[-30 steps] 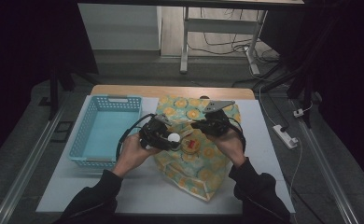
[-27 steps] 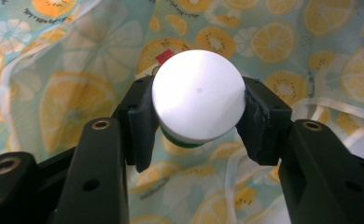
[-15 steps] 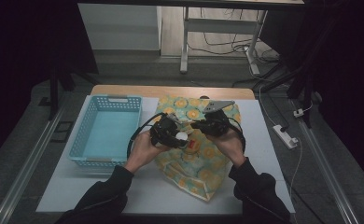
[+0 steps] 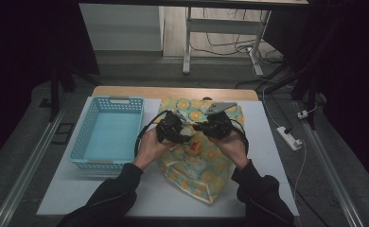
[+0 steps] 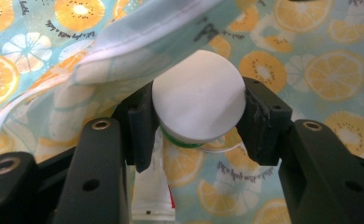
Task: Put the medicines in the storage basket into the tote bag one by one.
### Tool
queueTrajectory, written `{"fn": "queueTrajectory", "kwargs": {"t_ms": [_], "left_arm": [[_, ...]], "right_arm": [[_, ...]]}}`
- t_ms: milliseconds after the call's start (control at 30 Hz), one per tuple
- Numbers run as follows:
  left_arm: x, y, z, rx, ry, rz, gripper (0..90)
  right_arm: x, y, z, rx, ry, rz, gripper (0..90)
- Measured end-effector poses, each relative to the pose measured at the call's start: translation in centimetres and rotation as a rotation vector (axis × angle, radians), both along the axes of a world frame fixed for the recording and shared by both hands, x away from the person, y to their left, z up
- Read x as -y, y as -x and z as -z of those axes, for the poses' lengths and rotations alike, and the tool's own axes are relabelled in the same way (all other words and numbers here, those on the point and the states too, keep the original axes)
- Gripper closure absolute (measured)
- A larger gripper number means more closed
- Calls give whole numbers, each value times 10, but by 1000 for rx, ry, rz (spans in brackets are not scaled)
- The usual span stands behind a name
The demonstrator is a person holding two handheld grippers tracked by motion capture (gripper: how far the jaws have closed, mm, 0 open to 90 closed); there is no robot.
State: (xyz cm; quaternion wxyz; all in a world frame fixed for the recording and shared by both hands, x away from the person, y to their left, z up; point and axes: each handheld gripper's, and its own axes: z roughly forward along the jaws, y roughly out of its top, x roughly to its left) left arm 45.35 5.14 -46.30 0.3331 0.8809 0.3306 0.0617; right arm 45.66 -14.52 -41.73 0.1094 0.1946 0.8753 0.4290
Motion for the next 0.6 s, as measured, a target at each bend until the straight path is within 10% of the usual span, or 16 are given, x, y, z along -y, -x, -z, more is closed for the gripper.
{"fn": "queueTrajectory", "kwargs": {"t_ms": [600], "left_arm": [[13, -11, 15, -17, 44, 12, 502]], "right_arm": [[1, -3, 2, -3, 5, 4, 895]]}}
